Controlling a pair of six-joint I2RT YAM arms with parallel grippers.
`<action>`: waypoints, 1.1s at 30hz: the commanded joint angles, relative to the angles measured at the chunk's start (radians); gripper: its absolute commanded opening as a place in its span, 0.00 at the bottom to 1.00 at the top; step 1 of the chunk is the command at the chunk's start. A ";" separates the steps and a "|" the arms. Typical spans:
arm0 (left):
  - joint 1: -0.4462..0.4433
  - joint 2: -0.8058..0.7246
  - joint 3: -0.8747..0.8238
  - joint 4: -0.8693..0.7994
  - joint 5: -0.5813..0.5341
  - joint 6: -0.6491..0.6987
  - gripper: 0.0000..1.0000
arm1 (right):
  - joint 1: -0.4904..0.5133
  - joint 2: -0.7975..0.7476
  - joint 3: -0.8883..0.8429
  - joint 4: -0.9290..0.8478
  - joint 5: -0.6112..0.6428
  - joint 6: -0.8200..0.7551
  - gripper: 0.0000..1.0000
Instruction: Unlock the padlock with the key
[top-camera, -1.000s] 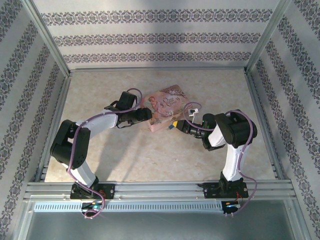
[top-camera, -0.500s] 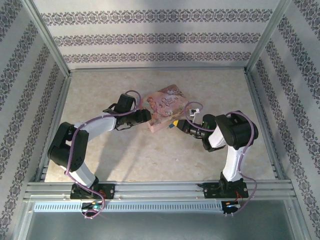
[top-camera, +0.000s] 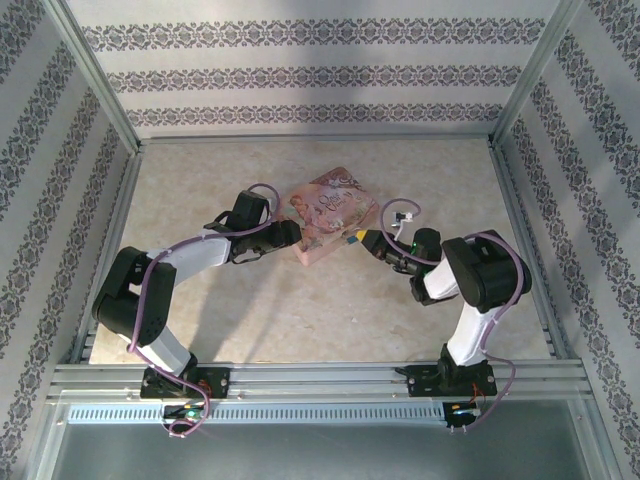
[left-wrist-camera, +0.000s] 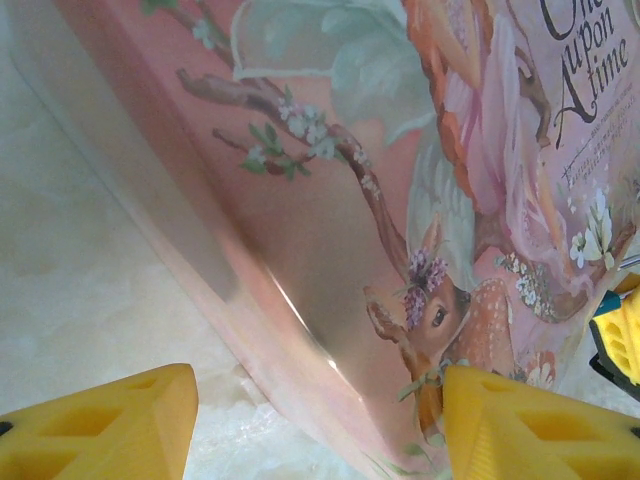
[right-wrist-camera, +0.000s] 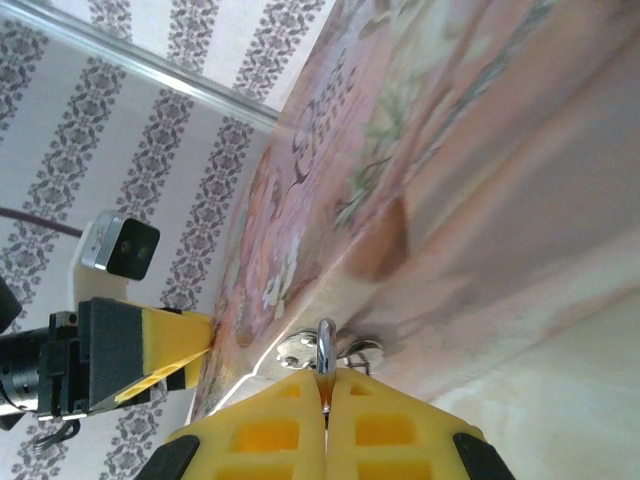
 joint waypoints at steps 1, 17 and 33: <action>0.030 0.027 -0.036 -0.127 -0.035 0.014 0.64 | -0.026 -0.046 -0.048 0.039 0.007 -0.018 0.00; 0.105 0.025 0.074 -0.147 0.002 0.085 0.66 | -0.023 -0.694 0.015 -1.027 -0.010 -0.399 0.00; 0.131 -0.432 -0.044 -0.088 -0.186 0.170 0.71 | 0.211 -0.909 0.179 -1.830 0.086 -0.610 0.00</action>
